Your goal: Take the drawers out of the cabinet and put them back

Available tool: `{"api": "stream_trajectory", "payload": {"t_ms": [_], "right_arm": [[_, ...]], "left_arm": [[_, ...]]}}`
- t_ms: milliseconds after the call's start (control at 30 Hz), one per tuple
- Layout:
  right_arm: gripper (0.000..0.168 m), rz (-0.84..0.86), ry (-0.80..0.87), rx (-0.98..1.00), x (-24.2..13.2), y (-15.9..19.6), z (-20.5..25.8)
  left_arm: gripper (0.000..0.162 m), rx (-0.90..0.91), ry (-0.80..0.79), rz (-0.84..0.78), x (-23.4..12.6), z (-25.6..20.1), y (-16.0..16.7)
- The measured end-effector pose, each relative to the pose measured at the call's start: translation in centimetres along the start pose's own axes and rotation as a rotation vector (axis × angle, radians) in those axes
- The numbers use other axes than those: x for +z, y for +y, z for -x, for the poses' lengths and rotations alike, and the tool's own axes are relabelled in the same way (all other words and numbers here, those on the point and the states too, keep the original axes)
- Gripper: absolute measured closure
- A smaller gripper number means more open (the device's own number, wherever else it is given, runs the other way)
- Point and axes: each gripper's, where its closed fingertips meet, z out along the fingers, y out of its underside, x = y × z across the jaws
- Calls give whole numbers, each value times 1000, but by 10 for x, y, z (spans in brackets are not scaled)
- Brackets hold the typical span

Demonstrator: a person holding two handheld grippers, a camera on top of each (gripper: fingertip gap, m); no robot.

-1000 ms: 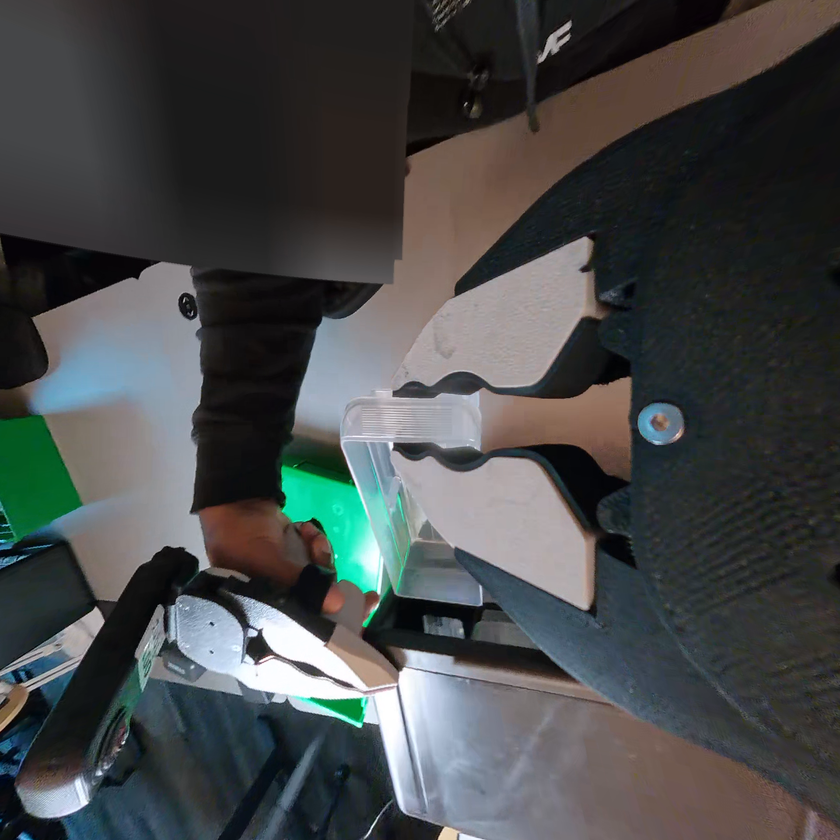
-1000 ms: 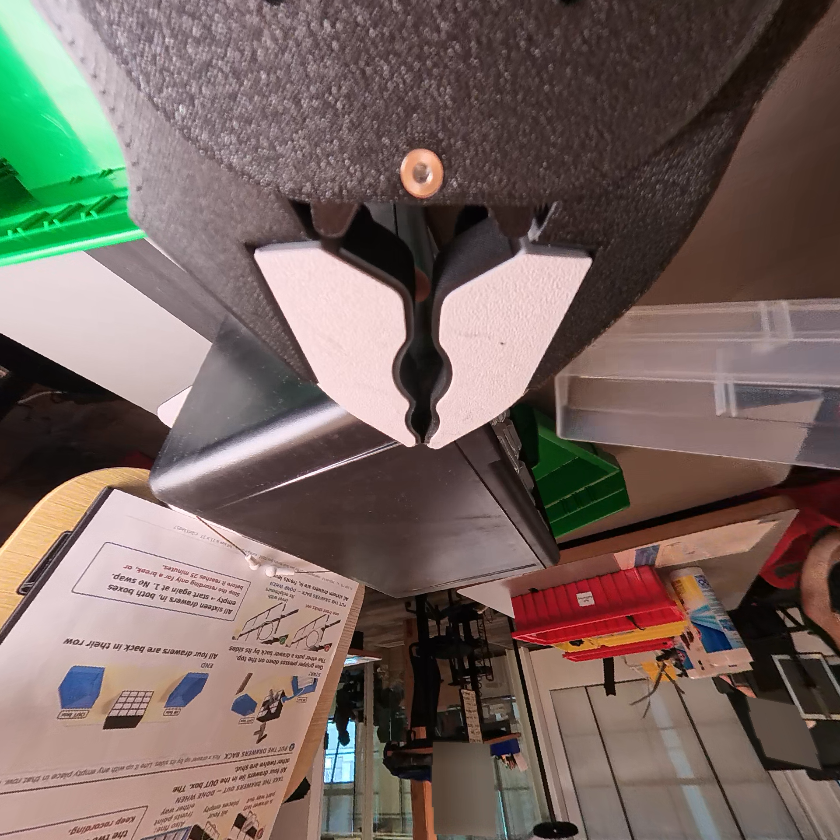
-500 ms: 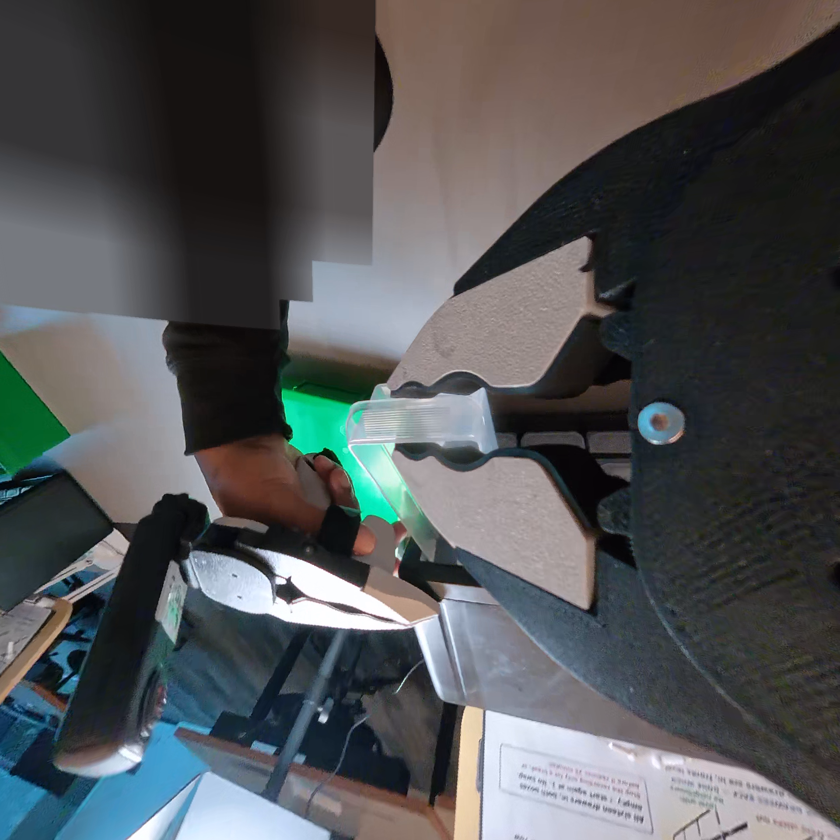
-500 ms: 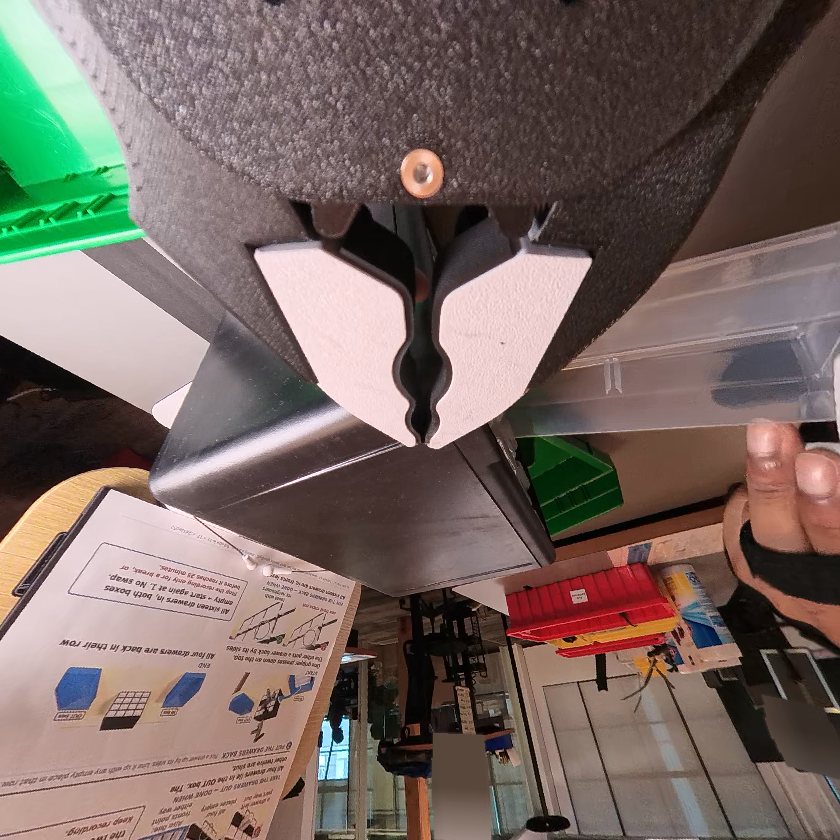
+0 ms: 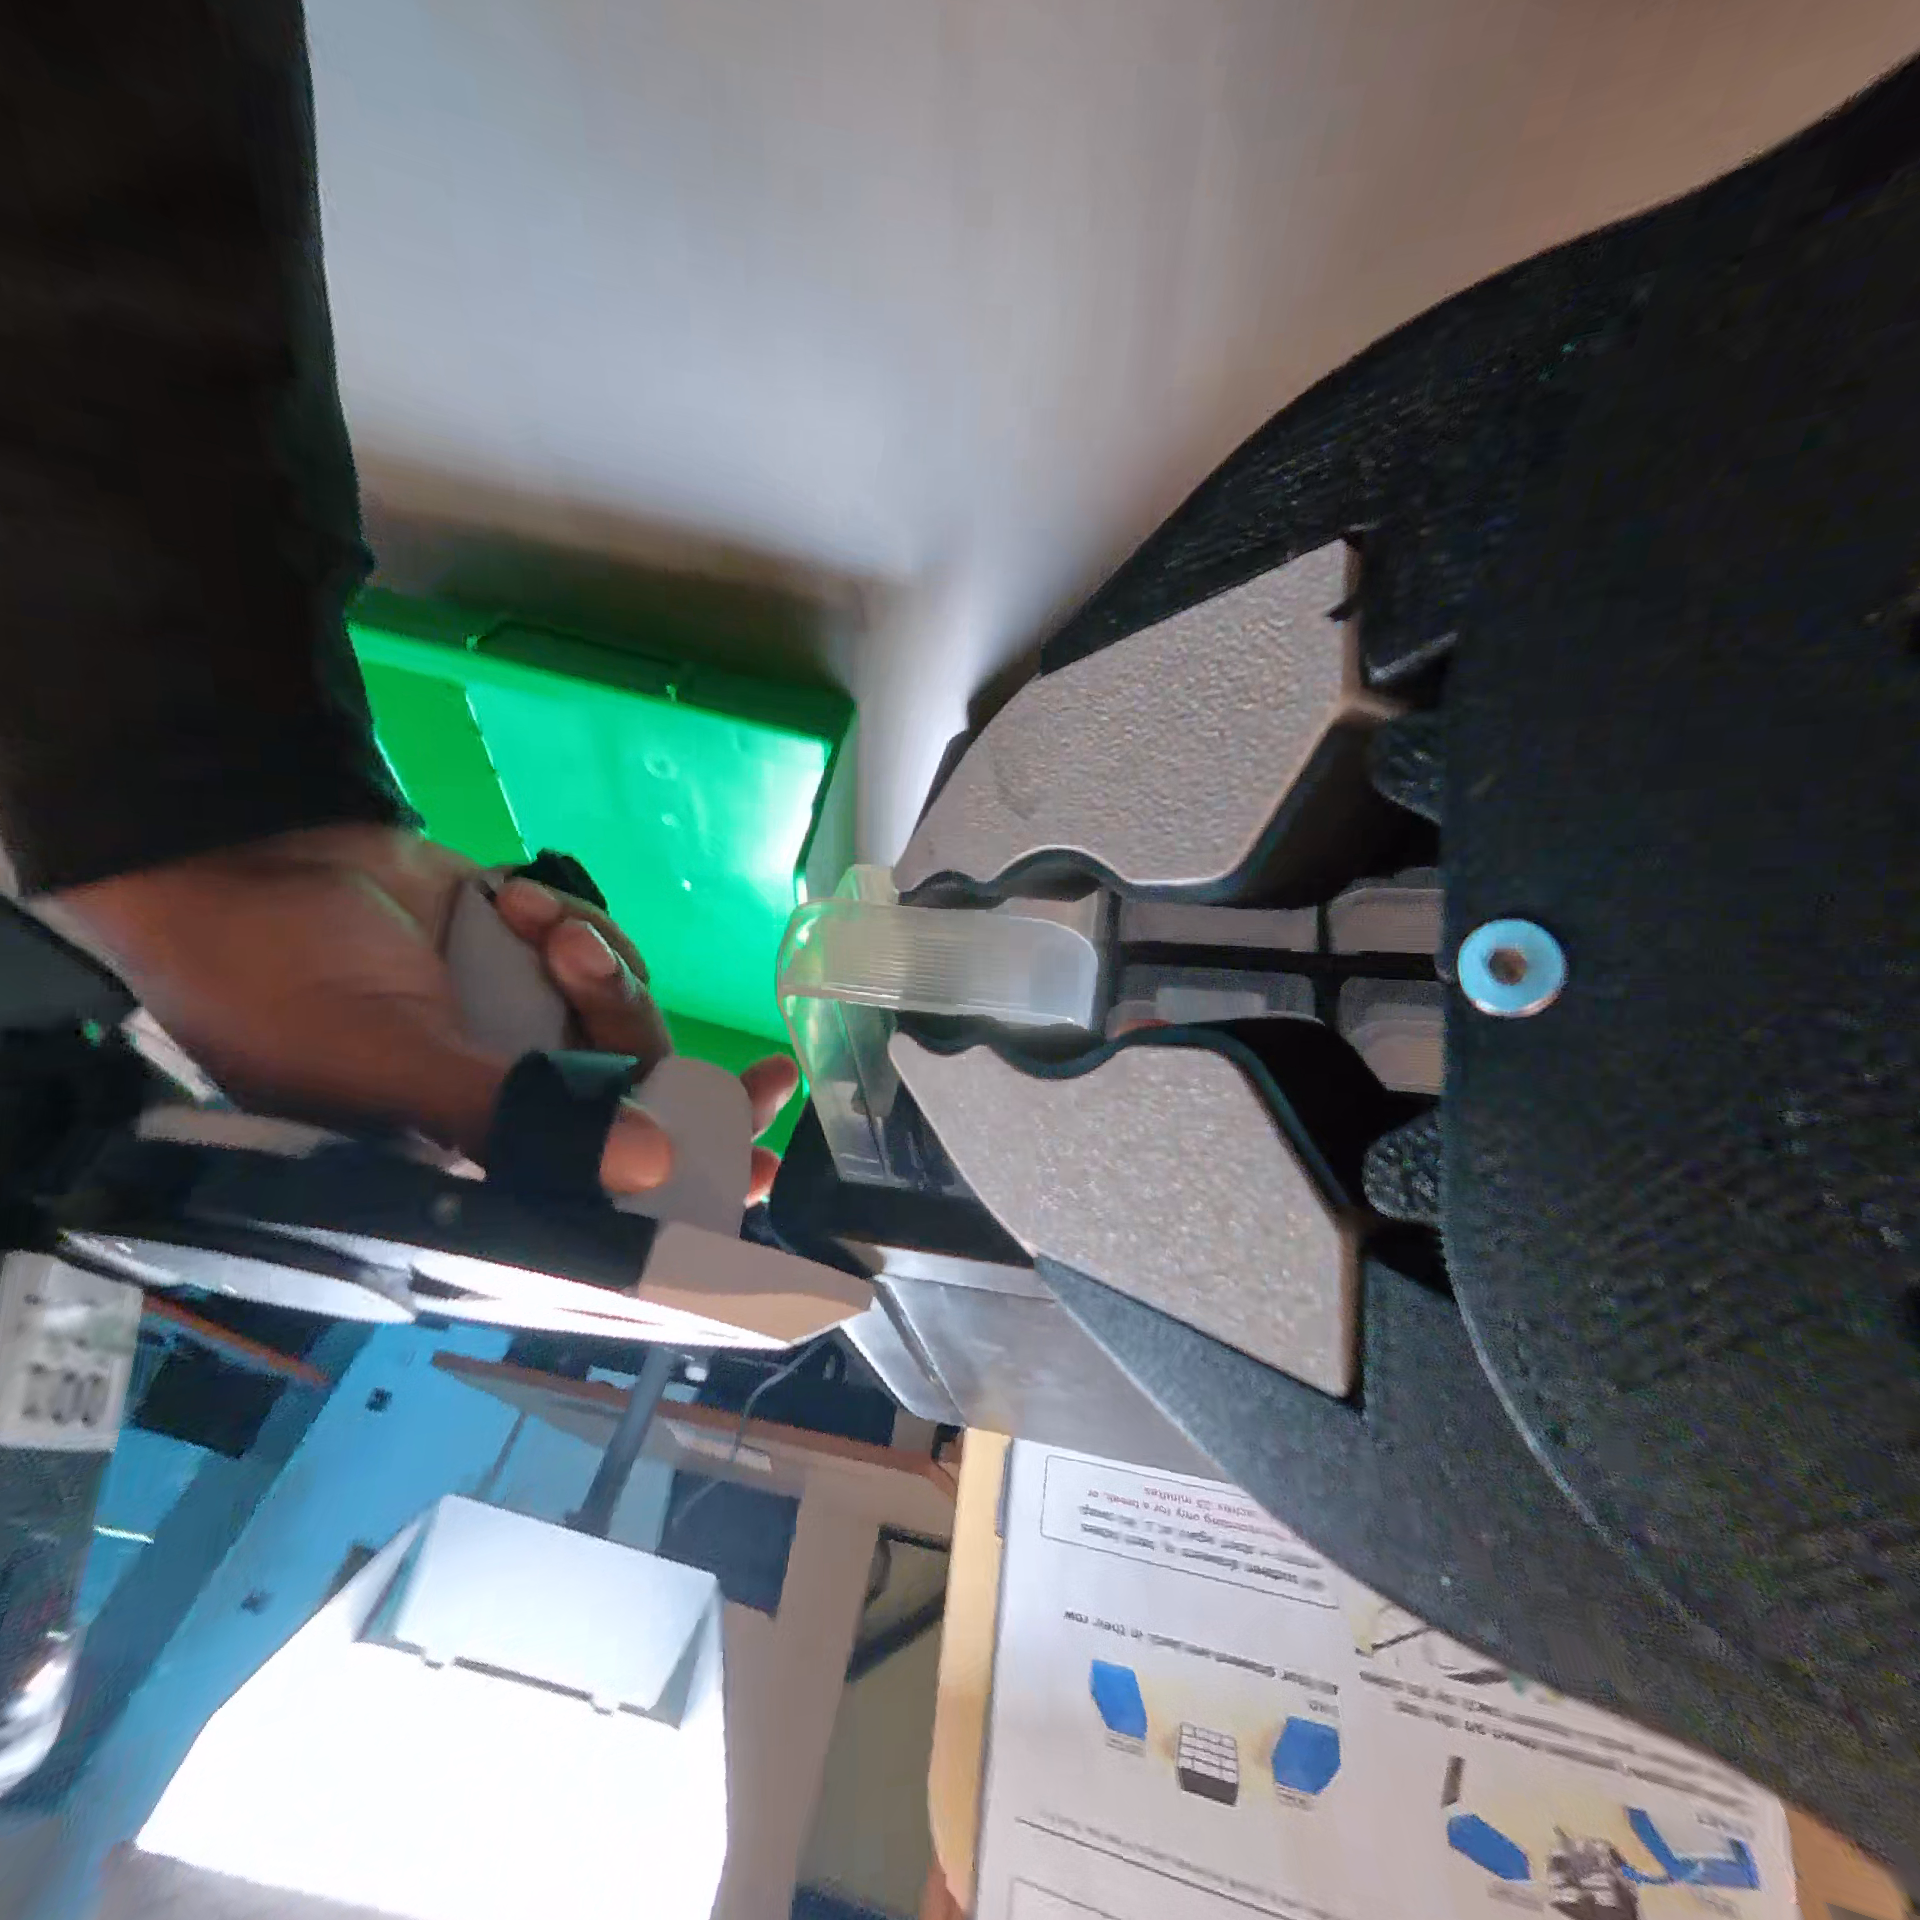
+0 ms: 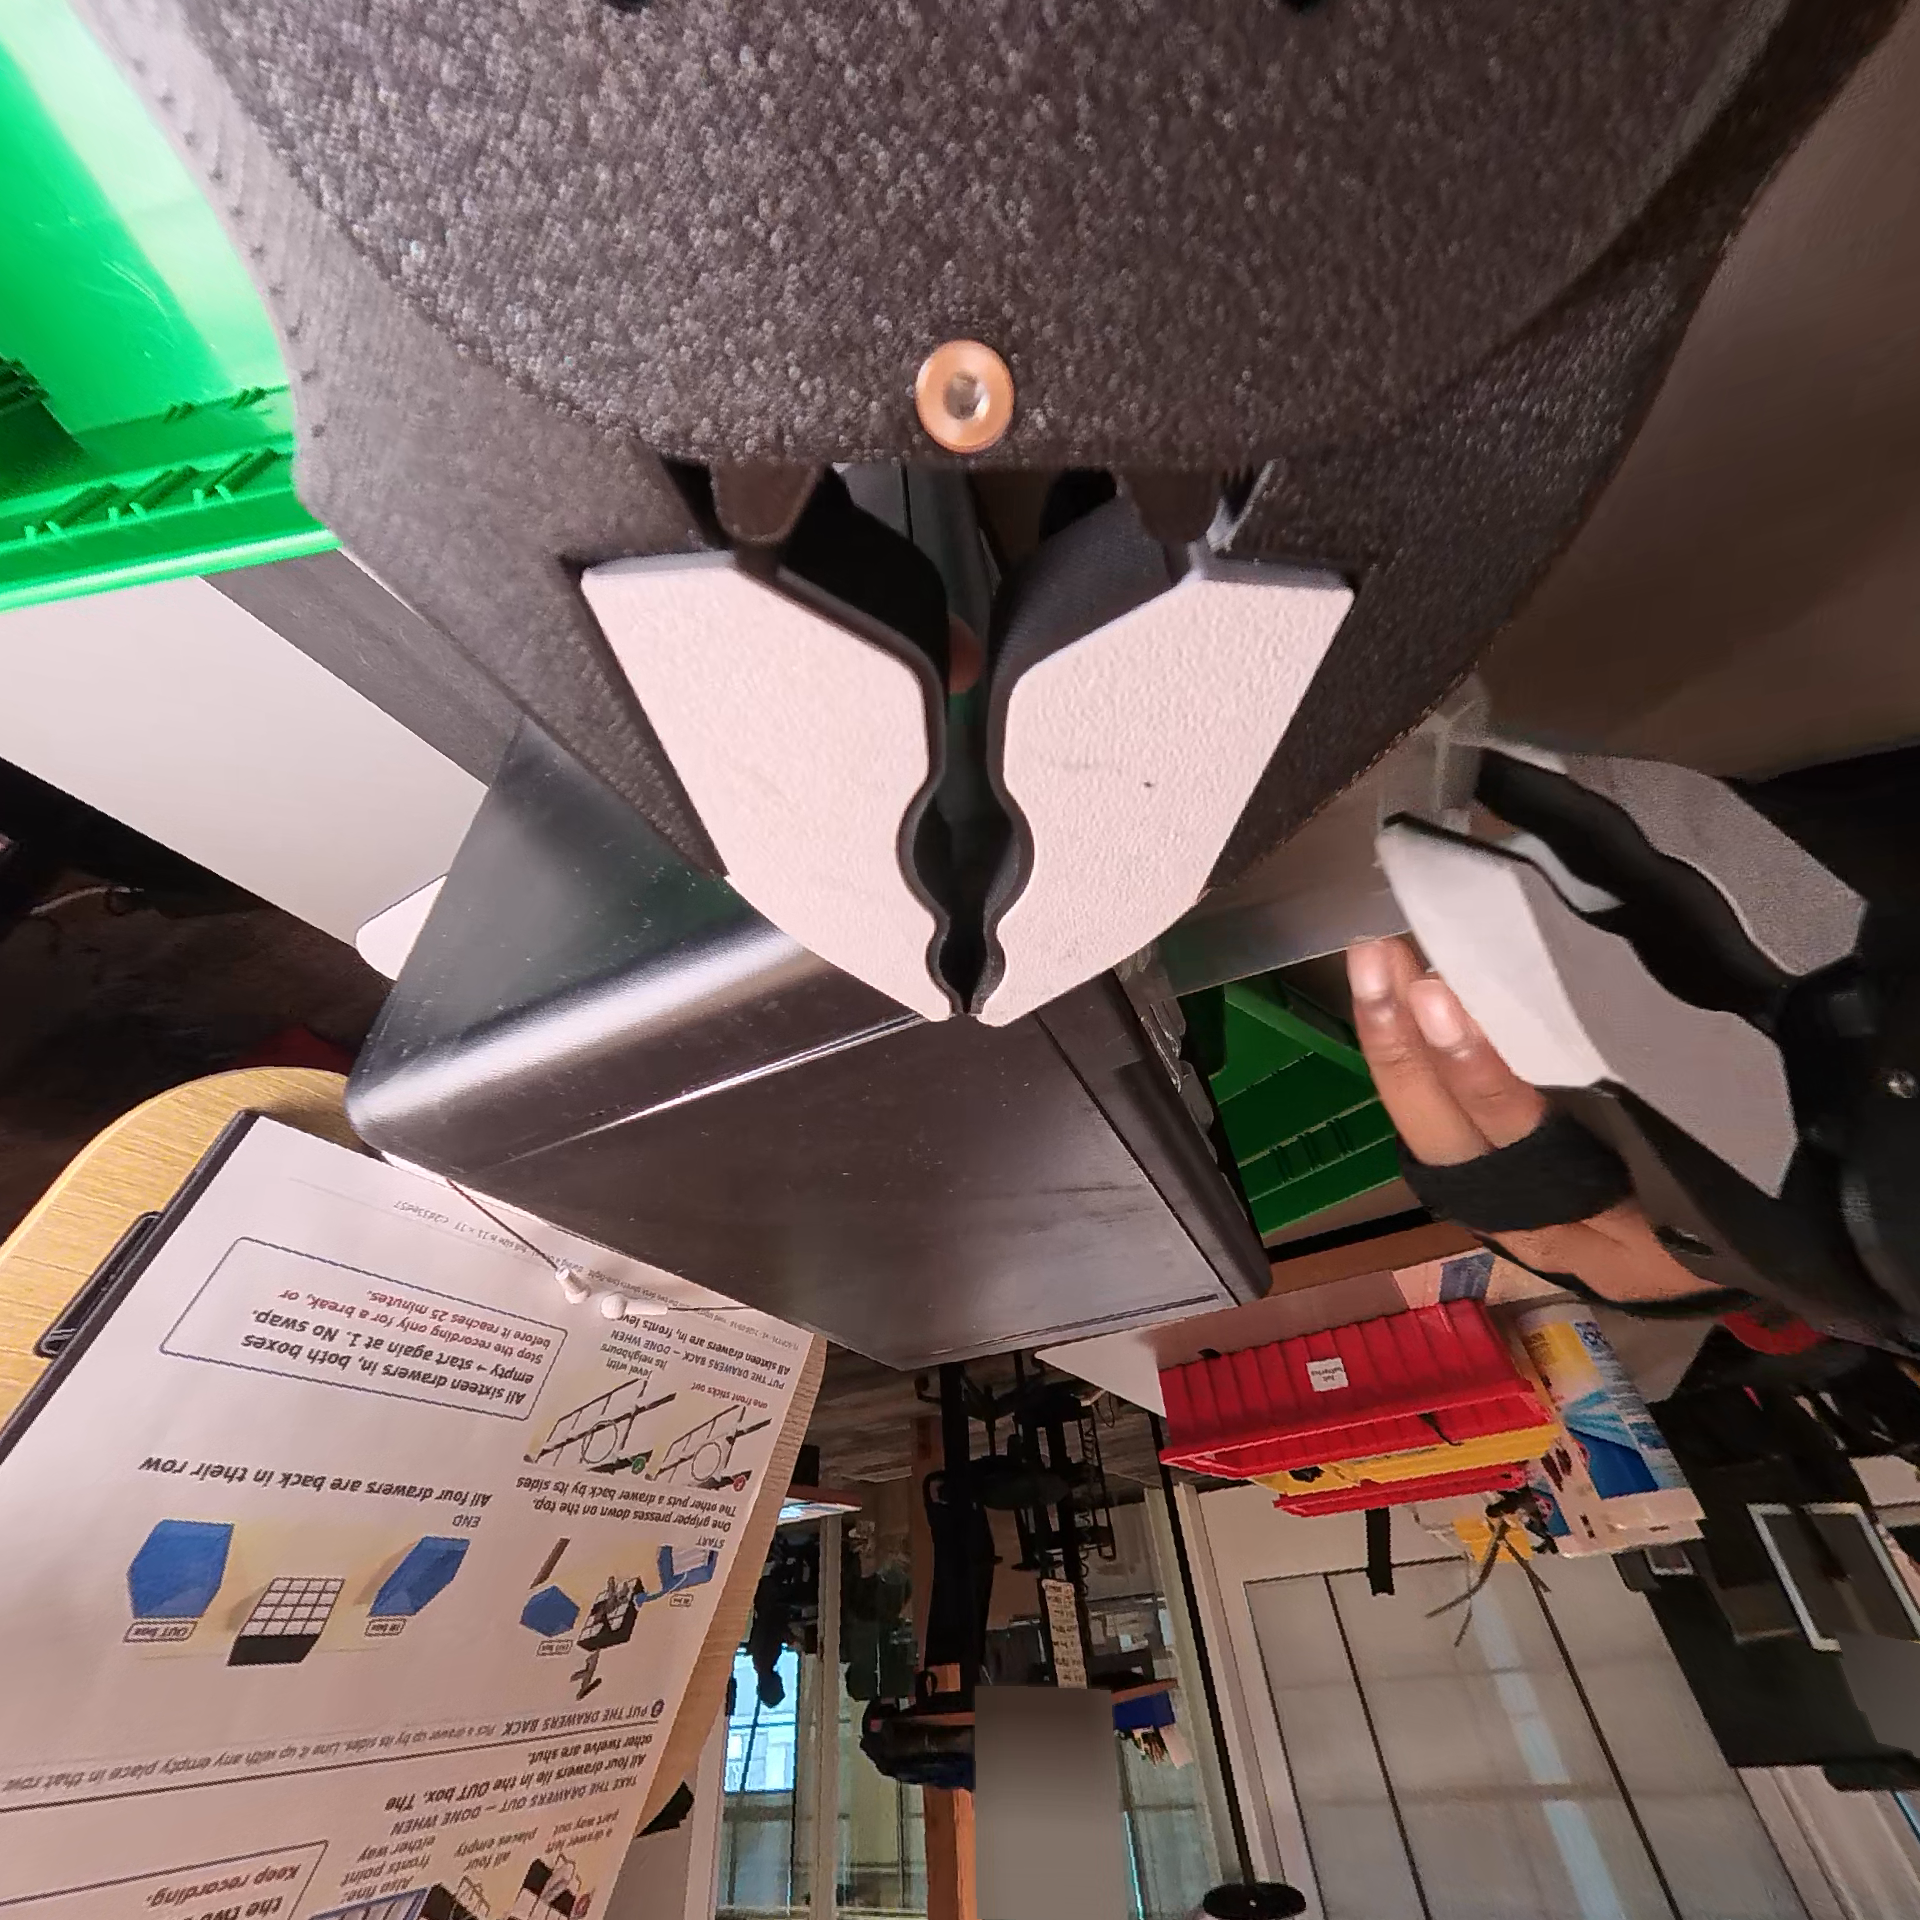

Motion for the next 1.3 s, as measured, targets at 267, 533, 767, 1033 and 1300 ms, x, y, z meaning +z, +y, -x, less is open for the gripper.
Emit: {"api": "stream_trajectory", "payload": {"t_ms": [267,533,767,1033,1300], "right_arm": [[168,-1,-1,0,0,0,0],[168,-5,-6,5,0,0,0],[168,-8,-8,8,0,0,0],[168,-7,1,3,0,0,-2],[168,-8,12,2,0,0,-4]], "left_arm": [[129,-79,-178,19,10,21,10],[153,189,-389,-55,0,10,2],[154,190,-408,79,17,28,18],[154,360,-495,295,36,49,31],[148,370,-498,309,38,48,33]]}}
